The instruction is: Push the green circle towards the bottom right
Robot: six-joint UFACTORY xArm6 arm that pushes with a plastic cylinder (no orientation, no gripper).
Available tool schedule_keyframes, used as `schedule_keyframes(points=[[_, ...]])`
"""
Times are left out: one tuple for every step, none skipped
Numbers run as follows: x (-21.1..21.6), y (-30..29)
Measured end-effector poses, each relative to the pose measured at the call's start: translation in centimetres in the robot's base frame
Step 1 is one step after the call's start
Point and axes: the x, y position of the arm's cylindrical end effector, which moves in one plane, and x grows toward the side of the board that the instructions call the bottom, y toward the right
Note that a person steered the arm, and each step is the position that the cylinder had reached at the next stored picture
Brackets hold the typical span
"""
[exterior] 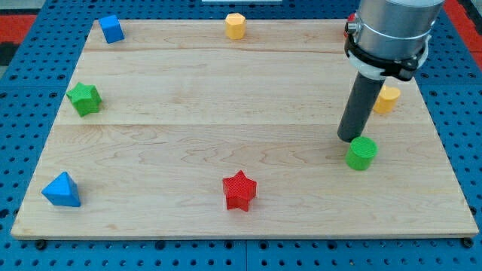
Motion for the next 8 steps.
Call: schedule_keyframes(points=[[0.0, -1.9], [1.1, -1.1], [1.2, 1.9], [1.9, 3.1], [2.4, 3.3], [3.5, 3.7], [4.5, 3.8], [4.6, 4.3]])
